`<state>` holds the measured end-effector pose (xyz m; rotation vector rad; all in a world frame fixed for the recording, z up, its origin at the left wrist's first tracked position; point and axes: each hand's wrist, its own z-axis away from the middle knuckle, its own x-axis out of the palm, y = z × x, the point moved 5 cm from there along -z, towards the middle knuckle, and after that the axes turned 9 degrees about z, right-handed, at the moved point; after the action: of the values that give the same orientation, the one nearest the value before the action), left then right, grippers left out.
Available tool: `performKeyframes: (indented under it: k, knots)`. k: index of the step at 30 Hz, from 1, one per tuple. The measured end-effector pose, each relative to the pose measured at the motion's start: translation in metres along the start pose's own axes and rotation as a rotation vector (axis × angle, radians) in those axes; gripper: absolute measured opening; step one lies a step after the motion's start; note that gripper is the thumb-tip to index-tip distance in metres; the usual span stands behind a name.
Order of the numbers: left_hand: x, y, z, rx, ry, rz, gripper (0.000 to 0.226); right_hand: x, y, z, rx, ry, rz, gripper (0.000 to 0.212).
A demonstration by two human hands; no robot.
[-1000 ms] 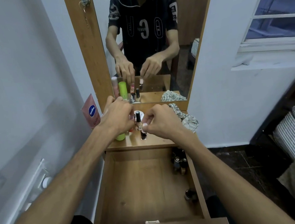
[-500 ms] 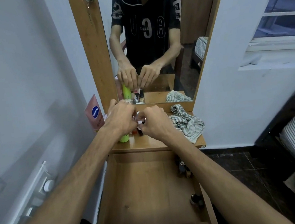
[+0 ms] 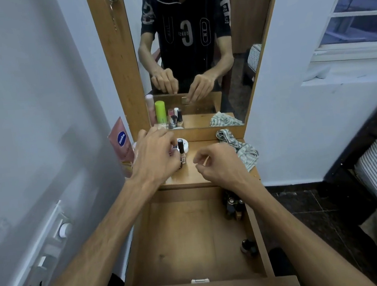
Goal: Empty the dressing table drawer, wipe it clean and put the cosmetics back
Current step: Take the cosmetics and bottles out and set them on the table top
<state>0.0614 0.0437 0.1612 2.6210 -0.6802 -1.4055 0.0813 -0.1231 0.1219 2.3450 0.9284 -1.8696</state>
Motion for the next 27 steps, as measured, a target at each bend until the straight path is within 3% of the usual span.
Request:
performKeyframes:
  k: [5, 9, 15, 27]
  knots:
    - [0.014, 0.039, 0.039, 0.074, 0.032, 0.204, 0.003, -0.005, 0.034, 0.041, 0.078, -0.12, 0.063, 0.009]
    - [0.059, 0.066, 0.075, 0.094, -0.182, 0.243, 0.003, 0.004, 0.061, 0.077, 0.199, -0.23, 0.143, 0.007]
    - [0.13, 0.09, 0.107, -0.01, -0.488, 0.102, 0.038, 0.018, 0.078, 0.105, 0.277, -0.269, 0.286, 0.025]
    - [0.148, 0.089, 0.112, -0.079, -0.449, 0.149, 0.026, 0.019, 0.083, 0.108, 0.327, -0.278, 0.254, 0.019]
